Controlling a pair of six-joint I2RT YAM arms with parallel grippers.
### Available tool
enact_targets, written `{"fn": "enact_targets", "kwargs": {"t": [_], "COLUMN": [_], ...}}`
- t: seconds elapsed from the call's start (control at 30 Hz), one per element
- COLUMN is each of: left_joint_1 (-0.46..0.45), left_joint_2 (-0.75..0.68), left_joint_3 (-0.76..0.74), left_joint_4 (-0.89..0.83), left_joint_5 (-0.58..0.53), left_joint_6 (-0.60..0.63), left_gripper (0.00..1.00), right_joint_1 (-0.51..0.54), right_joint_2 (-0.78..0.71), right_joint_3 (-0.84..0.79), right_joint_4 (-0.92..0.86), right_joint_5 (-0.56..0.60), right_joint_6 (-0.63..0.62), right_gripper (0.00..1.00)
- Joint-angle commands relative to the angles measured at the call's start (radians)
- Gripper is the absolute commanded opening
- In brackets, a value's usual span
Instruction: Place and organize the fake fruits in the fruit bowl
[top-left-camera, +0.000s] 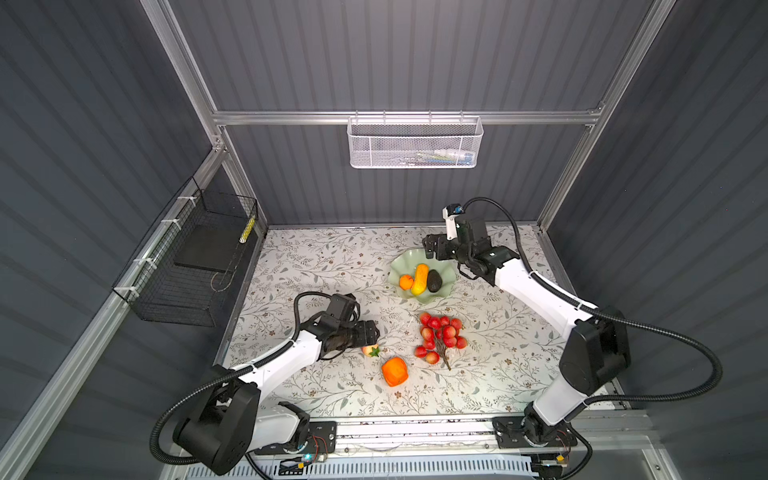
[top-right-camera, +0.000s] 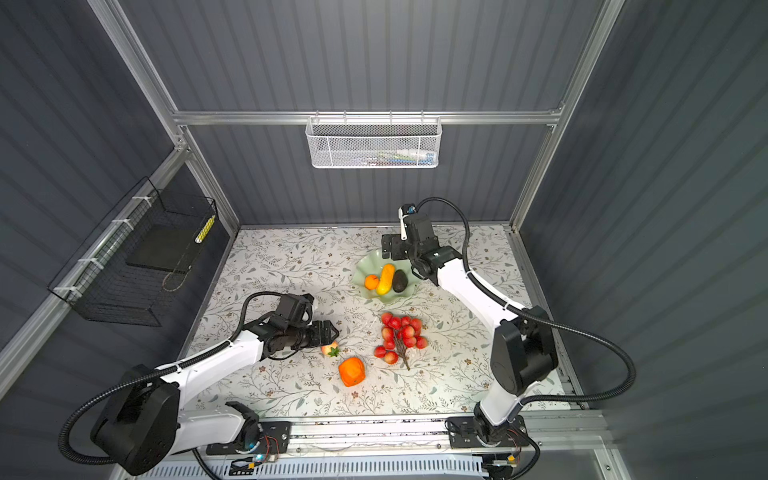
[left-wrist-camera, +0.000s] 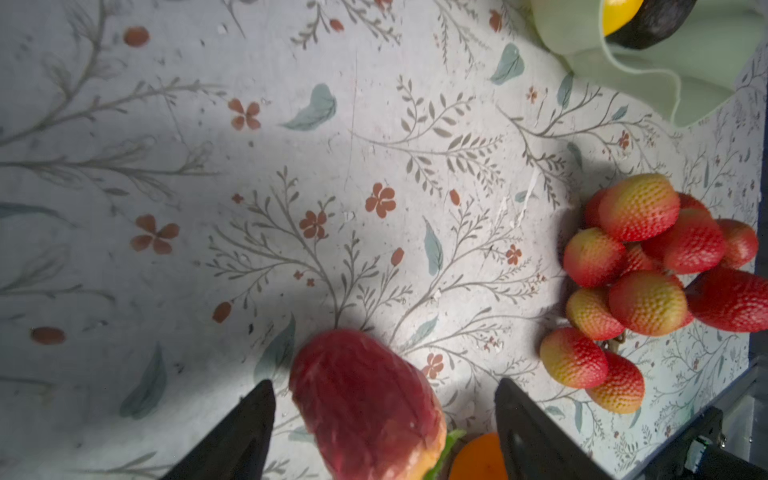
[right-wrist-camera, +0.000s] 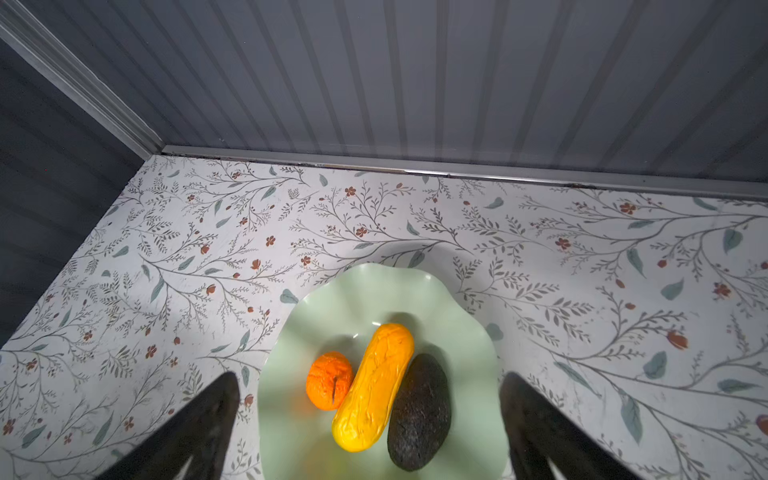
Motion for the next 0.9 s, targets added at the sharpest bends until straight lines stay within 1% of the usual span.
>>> {"fn": "enact_targets", "kwargs": {"t": [0.0, 0.17, 0.37, 0.43, 0.53, 0.63, 0.7, 0.73, 0.87], "left_joint_1": [-0.007, -0.023, -0.036, -0.040, -0.045, -0.046, -0.046, -0.046, -0.046], "left_joint_2": [0.006, 0.024, 0.057, 0.064, 0.072, 0.069, 0.061, 0.055, 0.030], "left_joint_3": [0.018, 0.013, 0.018, 0.015, 0.016, 0.016, 0.018, 0.020, 0.055], "left_joint_4": [-0.040, -0.054, -0.076, -0.071, -0.058, -0.040, -0.031, -0.028, -0.010], "left_joint_5": [0.048, 0.040, 0.044, 0.043, 0.046, 0.046, 0.041, 0.040, 0.035], "left_joint_6": [0.001, 0.001, -0.008, -0.014, -0.022, -0.029, -0.034, -0.037, -0.023], "left_gripper": [0.82, 0.81, 0.80, 0.78, 0.71, 0.59, 0.47, 0.43, 0.37], "right_joint_1": [-0.006, -0.011, -0.015, -0.015, -0.017, -0.019, -0.021, -0.020, -0.026], "right_joint_2": [-0.032, -0.061, -0.068, -0.072, -0.075, -0.080, -0.086, -0.088, -0.105], "right_joint_3": [-0.061, -0.101, -0.110, -0.116, -0.125, -0.133, -0.143, -0.146, -0.167], "right_joint_4": [0.028, 0.034, 0.028, 0.033, 0.038, 0.035, 0.036, 0.037, 0.041], "right_joint_5": [0.018, 0.019, 0.013, 0.014, 0.015, 0.016, 0.021, 0.023, 0.020], "right_joint_6": [0.026, 0.037, 0.043, 0.047, 0.049, 0.050, 0.049, 0.051, 0.062], "right_gripper": [0.99, 0.99, 0.99, 0.99, 0.99, 0.99, 0.99, 0.99, 0.99]}}
